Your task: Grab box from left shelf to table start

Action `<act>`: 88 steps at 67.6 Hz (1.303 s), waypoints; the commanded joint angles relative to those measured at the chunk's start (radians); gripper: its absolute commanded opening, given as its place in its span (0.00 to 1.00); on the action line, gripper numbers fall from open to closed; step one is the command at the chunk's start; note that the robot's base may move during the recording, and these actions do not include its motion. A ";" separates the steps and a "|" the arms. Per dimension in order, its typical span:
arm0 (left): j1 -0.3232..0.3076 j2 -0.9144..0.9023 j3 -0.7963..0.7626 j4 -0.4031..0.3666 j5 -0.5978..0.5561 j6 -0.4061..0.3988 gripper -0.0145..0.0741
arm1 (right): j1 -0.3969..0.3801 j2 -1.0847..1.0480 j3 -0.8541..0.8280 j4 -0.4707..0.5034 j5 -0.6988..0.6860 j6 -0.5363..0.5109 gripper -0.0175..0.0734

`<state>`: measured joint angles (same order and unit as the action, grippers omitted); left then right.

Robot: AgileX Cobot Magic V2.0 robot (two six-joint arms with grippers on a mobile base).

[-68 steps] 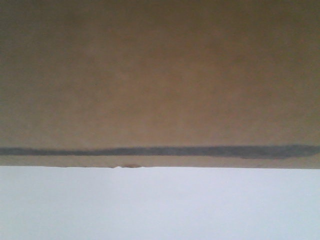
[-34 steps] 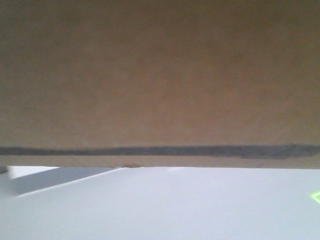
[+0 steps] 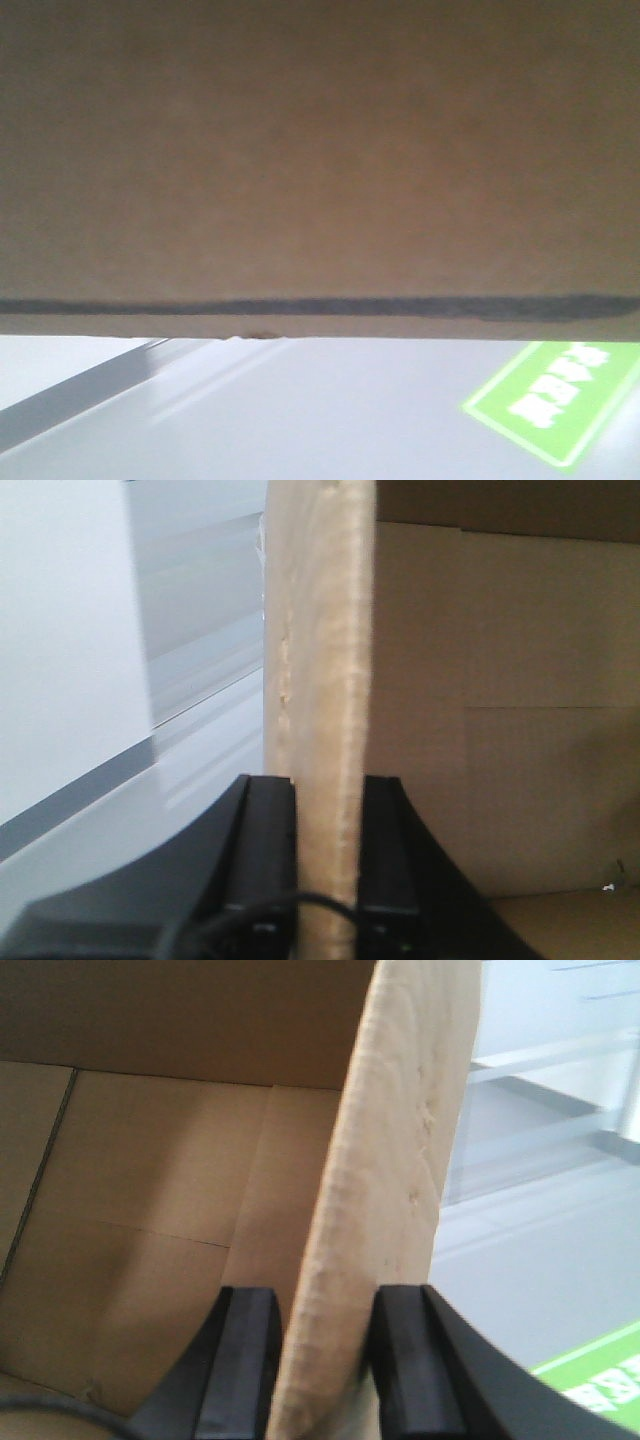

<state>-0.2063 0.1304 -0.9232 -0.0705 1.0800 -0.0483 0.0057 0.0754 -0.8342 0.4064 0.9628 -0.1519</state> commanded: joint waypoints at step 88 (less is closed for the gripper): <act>-0.007 0.024 -0.035 -0.091 -0.194 -0.013 0.06 | 0.001 0.024 -0.021 0.043 -0.144 -0.017 0.25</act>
<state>-0.2063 0.1322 -0.9232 -0.0705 1.0800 -0.0483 0.0057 0.0754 -0.8322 0.4064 0.9564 -0.1537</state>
